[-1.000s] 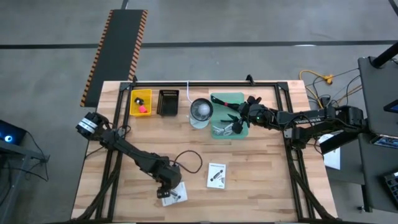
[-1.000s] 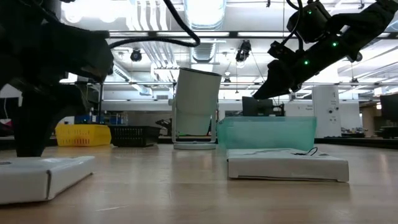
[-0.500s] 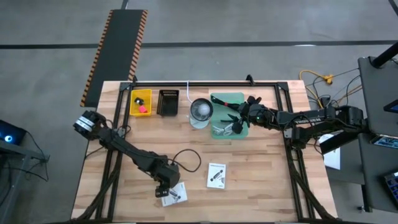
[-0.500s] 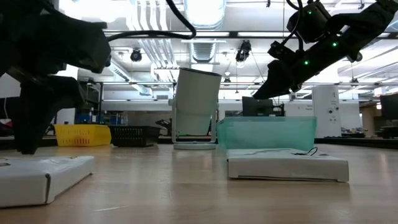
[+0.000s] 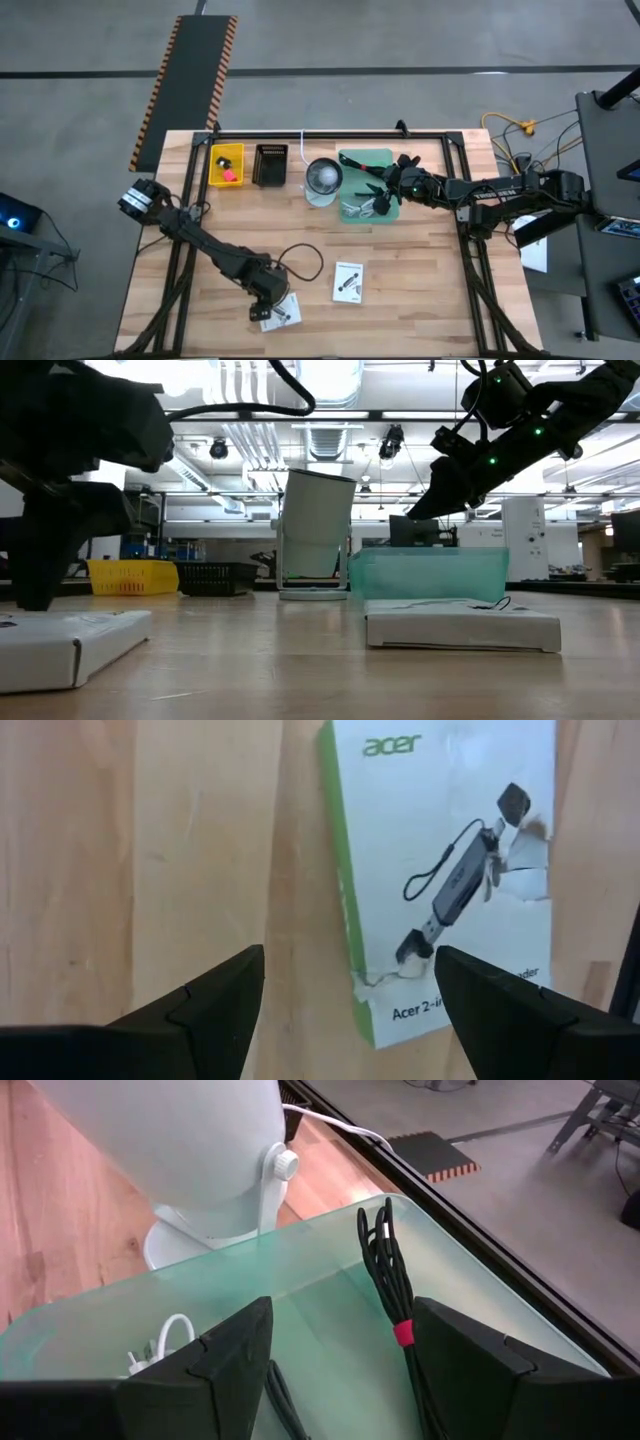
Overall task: Pick and place items into bin
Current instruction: Put the right card reader box into the black bin
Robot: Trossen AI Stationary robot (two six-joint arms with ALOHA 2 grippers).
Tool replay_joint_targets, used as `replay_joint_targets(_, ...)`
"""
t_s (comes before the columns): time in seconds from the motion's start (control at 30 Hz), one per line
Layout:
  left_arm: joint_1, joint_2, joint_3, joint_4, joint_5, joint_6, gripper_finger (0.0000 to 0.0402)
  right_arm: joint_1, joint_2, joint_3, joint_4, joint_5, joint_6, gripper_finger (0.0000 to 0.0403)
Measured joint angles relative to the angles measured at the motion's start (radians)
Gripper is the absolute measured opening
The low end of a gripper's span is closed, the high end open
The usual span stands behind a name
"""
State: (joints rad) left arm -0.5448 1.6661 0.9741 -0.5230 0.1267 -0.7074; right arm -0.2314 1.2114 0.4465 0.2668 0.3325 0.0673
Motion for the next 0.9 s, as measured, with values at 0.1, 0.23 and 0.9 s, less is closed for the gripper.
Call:
replay_joint_targets(0.1, -0.002, 0.011, 0.000, 0.000, 0.000, -0.019, 0.0276, 0.000, 0.000, 0.000, 0.000, 0.000, 0.000, 0.0226)
replay_joint_targets(0.23, -0.003, 0.037, 0.000, 0.003, 0.000, -0.020, 0.0276, 0.000, 0.000, 0.000, 0.000, 0.000, 0.000, 0.0226)
replay_joint_targets(0.9, 0.002, 0.173, -0.011, 0.068, 0.068, -0.012, 0.0152, 0.000, 0.001, 0.000, 0.000, 0.000, 0.000, 0.0226)
